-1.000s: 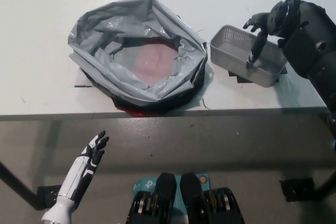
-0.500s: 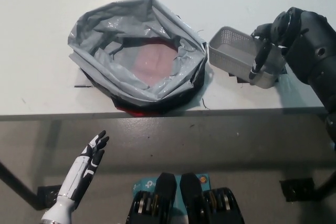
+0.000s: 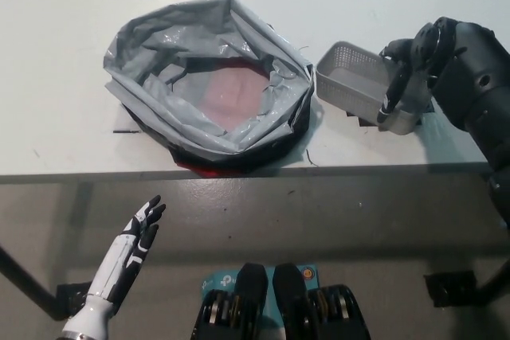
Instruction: Use the right hand to pick up a small rectangular container and put it into a plastic bag and lift the bag
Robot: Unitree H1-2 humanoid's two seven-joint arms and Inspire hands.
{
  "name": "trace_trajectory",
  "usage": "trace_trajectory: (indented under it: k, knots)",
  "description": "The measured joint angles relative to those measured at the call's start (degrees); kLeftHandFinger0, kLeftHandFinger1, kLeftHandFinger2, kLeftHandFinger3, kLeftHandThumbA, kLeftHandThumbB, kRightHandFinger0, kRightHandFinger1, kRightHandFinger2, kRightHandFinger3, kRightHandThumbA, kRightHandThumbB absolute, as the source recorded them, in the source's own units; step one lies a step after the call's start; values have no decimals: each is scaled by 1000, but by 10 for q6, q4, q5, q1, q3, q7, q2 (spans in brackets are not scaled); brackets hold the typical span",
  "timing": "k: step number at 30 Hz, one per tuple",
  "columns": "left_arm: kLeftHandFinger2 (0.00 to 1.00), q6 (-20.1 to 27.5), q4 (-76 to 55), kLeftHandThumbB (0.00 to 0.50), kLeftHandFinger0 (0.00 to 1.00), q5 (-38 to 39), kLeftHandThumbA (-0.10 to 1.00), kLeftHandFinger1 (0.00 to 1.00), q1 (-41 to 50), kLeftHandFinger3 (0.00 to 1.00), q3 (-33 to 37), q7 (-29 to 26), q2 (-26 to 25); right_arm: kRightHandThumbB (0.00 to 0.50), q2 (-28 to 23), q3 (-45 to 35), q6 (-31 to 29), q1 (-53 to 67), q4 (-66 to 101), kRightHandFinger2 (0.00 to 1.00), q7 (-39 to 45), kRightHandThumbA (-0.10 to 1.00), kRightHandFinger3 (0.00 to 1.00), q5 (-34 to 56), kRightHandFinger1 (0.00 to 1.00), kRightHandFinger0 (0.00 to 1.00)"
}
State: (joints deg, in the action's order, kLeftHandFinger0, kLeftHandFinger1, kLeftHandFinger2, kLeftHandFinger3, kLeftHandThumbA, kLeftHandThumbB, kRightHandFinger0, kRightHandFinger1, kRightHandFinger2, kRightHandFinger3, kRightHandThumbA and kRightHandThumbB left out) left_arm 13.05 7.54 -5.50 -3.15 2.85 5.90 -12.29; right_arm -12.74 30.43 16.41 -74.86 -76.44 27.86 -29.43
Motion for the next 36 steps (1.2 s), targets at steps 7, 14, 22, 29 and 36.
trace_trajectory:
  k: [7, 14, 22, 29, 36]
  knots:
    - [1000, 0, 2, 500, 1000, 0, 1000, 1000, 0, 1000, 0, 0, 0, 156, 5, -26, -3, 22, 6, 602, -92, -100, 505, 2, 465, 227]
    - [1000, 0, 6, 500, 1000, 0, 1000, 1000, 0, 1000, 0, 0, 0, 171, 6, -62, -16, 41, 14, 629, -174, -100, 674, 5, 429, 167]
    - [1000, -1, 5, 500, 1000, -1, 1000, 1000, -3, 1000, 0, 0, -2, 202, 5, -115, -36, 61, 25, 704, -254, -100, 762, 18, 327, 0]
    - [1000, -1, 5, 500, 1000, -1, 1000, 1000, -7, 1000, 0, 0, -6, 199, 5, -169, -61, 63, 68, 771, -300, -100, 819, 43, 402, 0]
    - [1000, 0, 6, 500, 1000, -1, 1000, 1000, -6, 1000, 0, 0, -7, 204, 3, -196, -63, 57, 168, 725, -319, -43, 672, 52, 382, 22]
